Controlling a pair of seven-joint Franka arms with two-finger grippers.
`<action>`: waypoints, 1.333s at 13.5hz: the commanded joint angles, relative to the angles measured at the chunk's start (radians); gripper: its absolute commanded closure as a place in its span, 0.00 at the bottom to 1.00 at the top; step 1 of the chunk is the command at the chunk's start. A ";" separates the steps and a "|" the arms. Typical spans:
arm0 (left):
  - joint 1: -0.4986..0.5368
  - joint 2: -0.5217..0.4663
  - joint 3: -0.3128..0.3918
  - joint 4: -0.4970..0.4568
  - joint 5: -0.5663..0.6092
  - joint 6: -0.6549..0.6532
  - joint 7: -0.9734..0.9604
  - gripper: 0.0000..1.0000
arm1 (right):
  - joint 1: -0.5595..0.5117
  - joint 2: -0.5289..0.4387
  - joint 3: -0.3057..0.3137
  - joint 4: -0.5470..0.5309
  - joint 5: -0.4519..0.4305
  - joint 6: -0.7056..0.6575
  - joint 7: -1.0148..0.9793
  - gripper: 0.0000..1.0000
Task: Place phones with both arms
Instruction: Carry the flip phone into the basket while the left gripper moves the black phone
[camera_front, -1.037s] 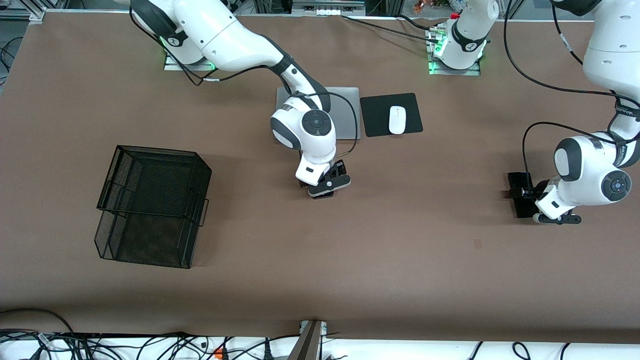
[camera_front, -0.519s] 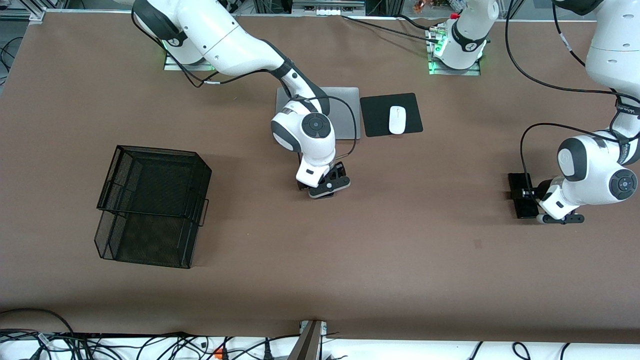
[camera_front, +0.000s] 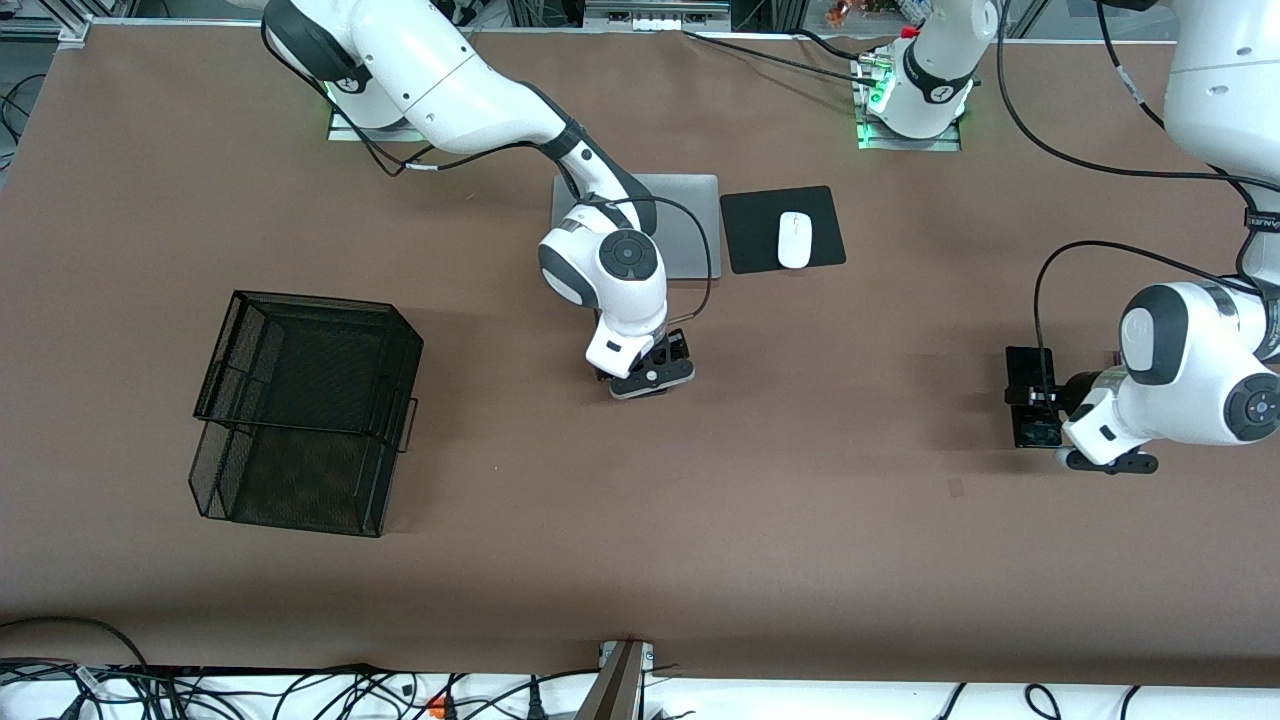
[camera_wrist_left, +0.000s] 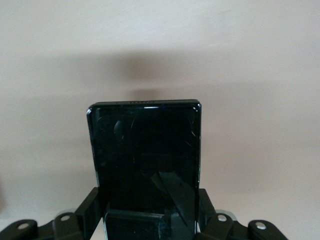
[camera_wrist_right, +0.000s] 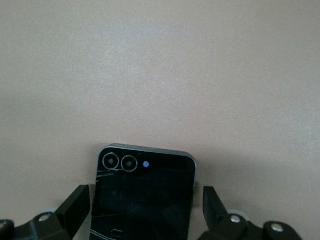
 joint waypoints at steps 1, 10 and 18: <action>-0.098 -0.001 0.008 0.103 -0.011 -0.113 -0.043 0.77 | -0.001 0.019 0.003 0.022 -0.003 0.007 0.020 0.00; -0.238 -0.008 -0.066 0.134 -0.031 -0.126 -0.208 0.78 | -0.034 -0.104 0.005 0.025 0.017 -0.155 -0.005 1.00; -0.495 0.097 -0.089 0.131 -0.228 0.076 -0.408 0.78 | -0.395 -0.551 -0.008 -0.202 0.167 -0.544 -0.215 1.00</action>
